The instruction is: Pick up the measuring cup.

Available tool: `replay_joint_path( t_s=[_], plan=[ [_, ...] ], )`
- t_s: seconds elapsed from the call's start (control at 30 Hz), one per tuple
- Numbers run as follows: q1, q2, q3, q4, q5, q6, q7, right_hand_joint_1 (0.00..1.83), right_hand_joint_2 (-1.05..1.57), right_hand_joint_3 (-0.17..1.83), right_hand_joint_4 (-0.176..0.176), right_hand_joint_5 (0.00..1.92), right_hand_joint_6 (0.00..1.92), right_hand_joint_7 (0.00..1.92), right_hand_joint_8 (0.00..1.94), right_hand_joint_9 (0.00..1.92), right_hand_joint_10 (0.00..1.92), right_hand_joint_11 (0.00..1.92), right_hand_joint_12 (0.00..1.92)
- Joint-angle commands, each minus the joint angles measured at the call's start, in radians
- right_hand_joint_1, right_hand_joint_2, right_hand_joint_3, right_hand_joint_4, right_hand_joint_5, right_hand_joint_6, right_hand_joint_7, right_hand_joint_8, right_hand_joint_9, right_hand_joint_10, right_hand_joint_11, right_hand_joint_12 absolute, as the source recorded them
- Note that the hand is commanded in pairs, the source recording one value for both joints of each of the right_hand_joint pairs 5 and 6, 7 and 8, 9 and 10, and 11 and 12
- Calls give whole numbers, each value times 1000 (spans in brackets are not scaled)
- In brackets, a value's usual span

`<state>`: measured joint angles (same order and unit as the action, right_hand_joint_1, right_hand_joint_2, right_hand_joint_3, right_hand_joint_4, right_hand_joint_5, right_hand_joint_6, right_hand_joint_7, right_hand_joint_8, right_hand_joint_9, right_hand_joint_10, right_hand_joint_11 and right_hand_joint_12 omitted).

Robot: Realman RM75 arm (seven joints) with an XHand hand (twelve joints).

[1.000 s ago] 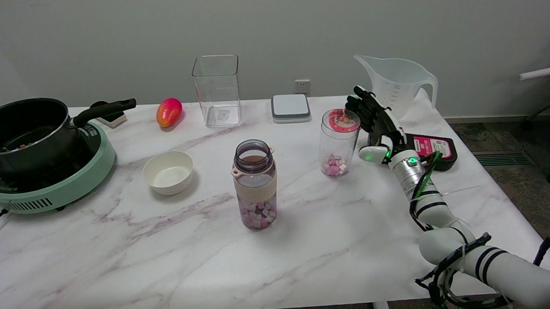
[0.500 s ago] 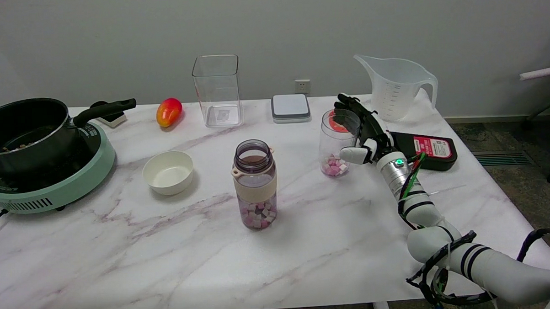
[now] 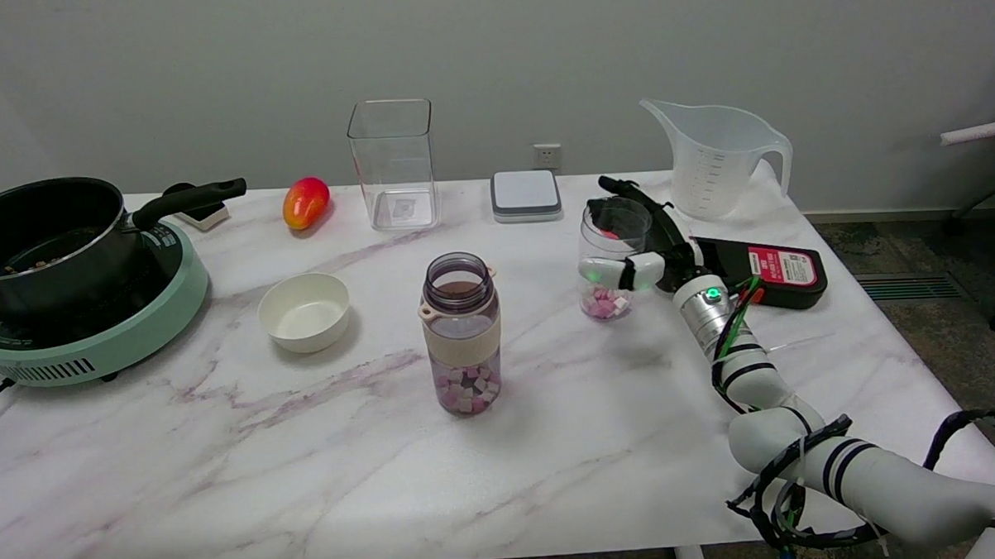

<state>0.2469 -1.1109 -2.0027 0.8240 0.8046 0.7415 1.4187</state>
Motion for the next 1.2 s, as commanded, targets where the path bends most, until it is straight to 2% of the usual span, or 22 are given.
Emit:
replay_joint_path(
  t_s=[0.03,0.23,0.53,0.7,0.93,1.2],
  plan=[
    [10,-9,2,-17,-6,2,-5,1441,151,673,0,512,512,783,783,740,740,592,592],
    [9,-9,4,-17,-6,5,-6,1483,311,577,0,632,632,948,948,925,925,722,722],
    [10,-9,4,-16,-4,19,-6,1507,334,814,0,878,878,1127,1127,1046,1046,816,816],
    [16,-7,27,9,-6,42,-6,1489,365,862,0,976,976,1188,1188,1105,1105,891,891],
    [19,57,51,174,-18,30,-25,1480,539,814,0,1141,1141,1299,1299,1186,1186,996,996],
    [-18,143,117,411,-127,-83,-215,1502,557,857,0,1162,1162,1312,1312,1208,1208,1018,1018]
  ],
)
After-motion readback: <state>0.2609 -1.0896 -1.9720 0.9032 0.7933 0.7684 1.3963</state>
